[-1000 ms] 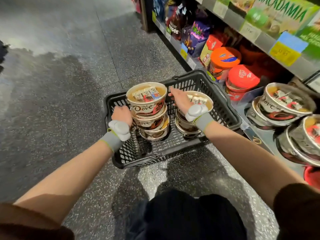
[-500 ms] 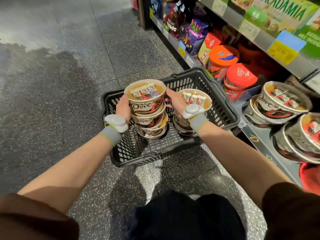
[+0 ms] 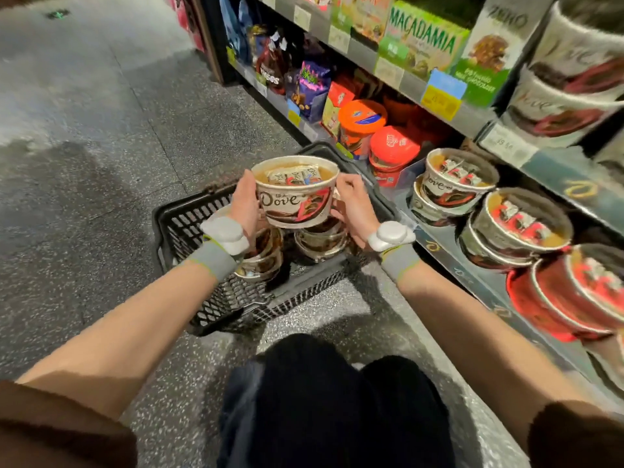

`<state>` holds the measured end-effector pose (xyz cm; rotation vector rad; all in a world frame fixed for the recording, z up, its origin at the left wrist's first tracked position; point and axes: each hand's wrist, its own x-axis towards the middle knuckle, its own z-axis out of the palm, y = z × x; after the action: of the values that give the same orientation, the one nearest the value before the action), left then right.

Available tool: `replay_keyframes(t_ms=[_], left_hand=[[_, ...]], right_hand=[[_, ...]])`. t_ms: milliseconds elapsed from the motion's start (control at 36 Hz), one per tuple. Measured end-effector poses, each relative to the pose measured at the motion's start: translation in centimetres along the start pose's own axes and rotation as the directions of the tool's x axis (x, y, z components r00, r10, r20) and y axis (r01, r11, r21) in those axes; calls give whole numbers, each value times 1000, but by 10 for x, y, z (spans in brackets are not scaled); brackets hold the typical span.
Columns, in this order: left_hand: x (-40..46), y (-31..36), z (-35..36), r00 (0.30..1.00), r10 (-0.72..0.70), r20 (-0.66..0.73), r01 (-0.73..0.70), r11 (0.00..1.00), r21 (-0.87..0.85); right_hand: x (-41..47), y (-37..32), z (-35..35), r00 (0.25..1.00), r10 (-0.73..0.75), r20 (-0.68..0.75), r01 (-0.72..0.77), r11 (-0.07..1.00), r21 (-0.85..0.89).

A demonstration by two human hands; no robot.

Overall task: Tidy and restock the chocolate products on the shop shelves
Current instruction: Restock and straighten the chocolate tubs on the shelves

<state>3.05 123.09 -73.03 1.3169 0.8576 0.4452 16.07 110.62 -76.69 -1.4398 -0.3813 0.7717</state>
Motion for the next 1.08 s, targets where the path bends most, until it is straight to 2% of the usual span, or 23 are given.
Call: replay_keyframes(t_ms=[139,222,250,361,472,611,750,944,1083], left_hand=[[-8,6,34,998,-56,-16,57,994,88],[-22,4,83,984,-91,152,61,979,192],[-24,7,85,979,-120,164,87,977,193],[-52,-1,151,930,-100,354,-21,946,323],[-53,-22,178,916,-165,365,29,936,351],[-106,-43,244,836,-208,509,-26,909,415],[-132,-65,286,814,-228,535,0,920,392],[-159,-80,319,753,-299,587,-26,877,480],[-163,-84,322,740,-345,578,16,867,498]], right_hand=[[-35,-3,-40,993,-27,-113,28,1000,4],[-73,1,-86,977,-70,-199,78,996,32],[-77,2,-89,978,-64,-200,75,996,47],[-132,10,-148,923,-43,-382,98,987,125],[-158,22,-171,872,4,-489,88,982,165],[-219,47,-221,790,53,-610,85,977,195],[-256,57,-246,735,56,-676,114,972,204],[-295,72,-268,638,49,-768,141,974,180],[-302,81,-269,643,61,-763,168,961,218]])
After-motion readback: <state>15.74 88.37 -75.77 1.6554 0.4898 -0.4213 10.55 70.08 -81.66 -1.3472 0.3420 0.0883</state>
